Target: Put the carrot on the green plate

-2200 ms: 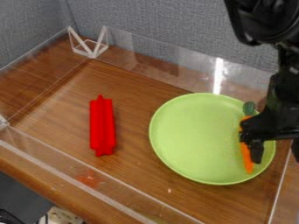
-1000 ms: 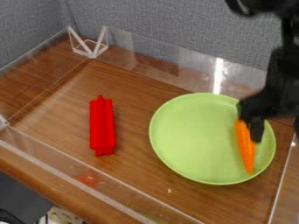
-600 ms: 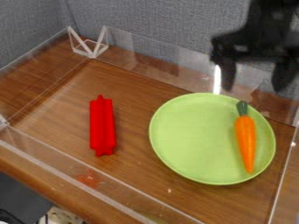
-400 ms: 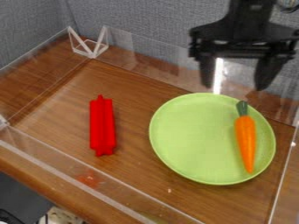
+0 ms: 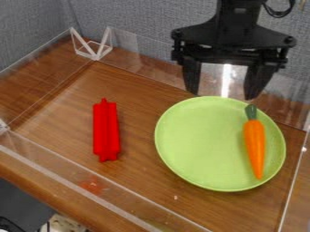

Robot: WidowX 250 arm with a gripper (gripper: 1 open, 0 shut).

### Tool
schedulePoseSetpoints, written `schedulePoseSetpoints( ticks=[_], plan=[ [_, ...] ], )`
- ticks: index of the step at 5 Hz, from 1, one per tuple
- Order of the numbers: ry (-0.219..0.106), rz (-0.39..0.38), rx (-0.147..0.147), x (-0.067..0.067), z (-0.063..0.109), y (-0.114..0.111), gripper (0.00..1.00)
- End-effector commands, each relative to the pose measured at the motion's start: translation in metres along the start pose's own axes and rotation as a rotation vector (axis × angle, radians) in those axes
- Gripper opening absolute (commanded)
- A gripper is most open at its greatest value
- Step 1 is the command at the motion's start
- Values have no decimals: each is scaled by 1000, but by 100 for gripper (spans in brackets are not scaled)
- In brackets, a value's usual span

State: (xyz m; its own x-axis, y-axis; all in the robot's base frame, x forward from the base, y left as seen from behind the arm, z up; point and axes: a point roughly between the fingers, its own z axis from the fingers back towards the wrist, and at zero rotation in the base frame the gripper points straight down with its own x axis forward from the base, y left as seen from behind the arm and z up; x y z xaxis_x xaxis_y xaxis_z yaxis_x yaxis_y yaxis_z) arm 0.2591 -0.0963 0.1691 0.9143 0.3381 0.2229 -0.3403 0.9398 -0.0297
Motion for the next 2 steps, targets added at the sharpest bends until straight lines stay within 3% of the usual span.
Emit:
schedulePoseSetpoints(
  ticks=[1, 2],
  plan=[
    [-31, -21, -23, 6, 11, 2, 100],
    [-25, -36, -18, 7, 10, 6, 100]
  ],
)
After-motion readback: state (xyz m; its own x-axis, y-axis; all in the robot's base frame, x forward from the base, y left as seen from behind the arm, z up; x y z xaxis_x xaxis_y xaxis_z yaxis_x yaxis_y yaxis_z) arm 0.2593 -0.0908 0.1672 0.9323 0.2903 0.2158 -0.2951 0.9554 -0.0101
